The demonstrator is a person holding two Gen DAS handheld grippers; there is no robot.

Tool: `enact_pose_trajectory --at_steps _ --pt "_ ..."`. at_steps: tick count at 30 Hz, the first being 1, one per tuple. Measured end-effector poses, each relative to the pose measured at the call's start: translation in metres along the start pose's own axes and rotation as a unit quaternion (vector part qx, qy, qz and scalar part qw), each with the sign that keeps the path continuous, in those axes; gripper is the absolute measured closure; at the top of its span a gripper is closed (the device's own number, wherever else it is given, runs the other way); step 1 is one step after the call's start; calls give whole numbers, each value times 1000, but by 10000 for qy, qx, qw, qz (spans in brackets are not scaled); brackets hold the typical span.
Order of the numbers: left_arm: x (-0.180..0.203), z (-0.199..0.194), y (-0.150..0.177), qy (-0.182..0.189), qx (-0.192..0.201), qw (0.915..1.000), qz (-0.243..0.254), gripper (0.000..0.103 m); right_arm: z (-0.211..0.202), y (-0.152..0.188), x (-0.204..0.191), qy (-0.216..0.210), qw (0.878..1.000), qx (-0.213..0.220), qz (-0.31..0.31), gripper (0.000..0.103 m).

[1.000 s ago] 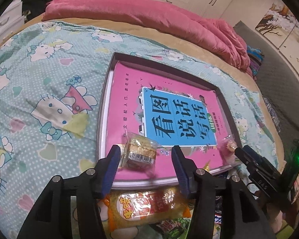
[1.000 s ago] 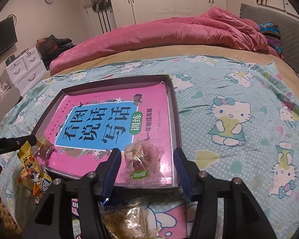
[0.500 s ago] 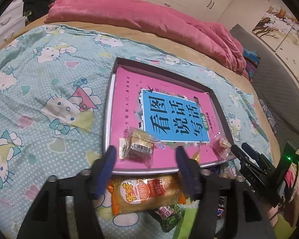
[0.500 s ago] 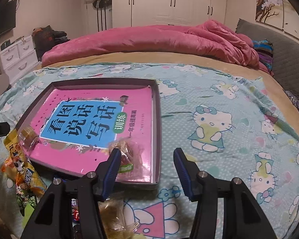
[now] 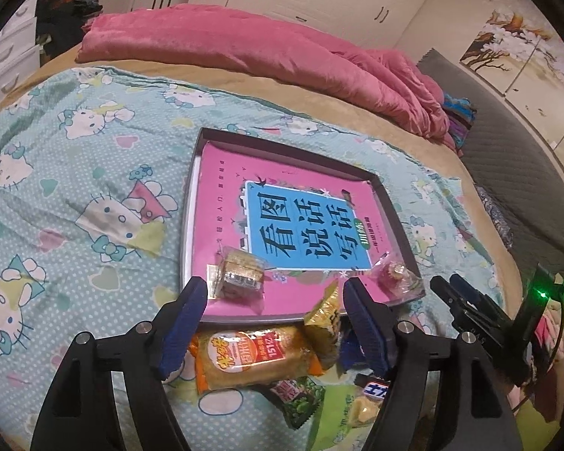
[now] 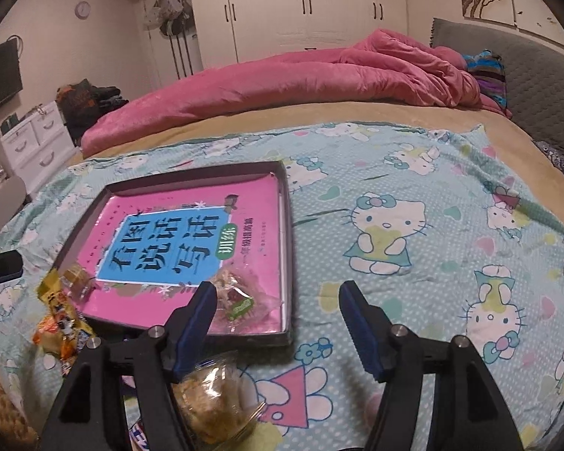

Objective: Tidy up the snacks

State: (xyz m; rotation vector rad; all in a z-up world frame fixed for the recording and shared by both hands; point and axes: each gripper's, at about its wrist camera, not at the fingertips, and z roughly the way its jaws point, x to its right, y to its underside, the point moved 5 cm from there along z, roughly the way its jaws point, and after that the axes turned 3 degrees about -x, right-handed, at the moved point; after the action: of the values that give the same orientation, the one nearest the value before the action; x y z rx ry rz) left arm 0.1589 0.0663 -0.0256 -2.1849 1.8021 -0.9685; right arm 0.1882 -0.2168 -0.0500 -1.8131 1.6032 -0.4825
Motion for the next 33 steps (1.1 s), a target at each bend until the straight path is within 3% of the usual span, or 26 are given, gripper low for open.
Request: enact_pose_trajectory --at_steps 14,33 --pt "9 -12 5 146 7 9998 104 27 -19 13 -16 -346 9992 -41 -171 31" --pt "27 -6 29 285 -356 9981 408 27 -23 41 -29 -555 9961 -452 -516 29"
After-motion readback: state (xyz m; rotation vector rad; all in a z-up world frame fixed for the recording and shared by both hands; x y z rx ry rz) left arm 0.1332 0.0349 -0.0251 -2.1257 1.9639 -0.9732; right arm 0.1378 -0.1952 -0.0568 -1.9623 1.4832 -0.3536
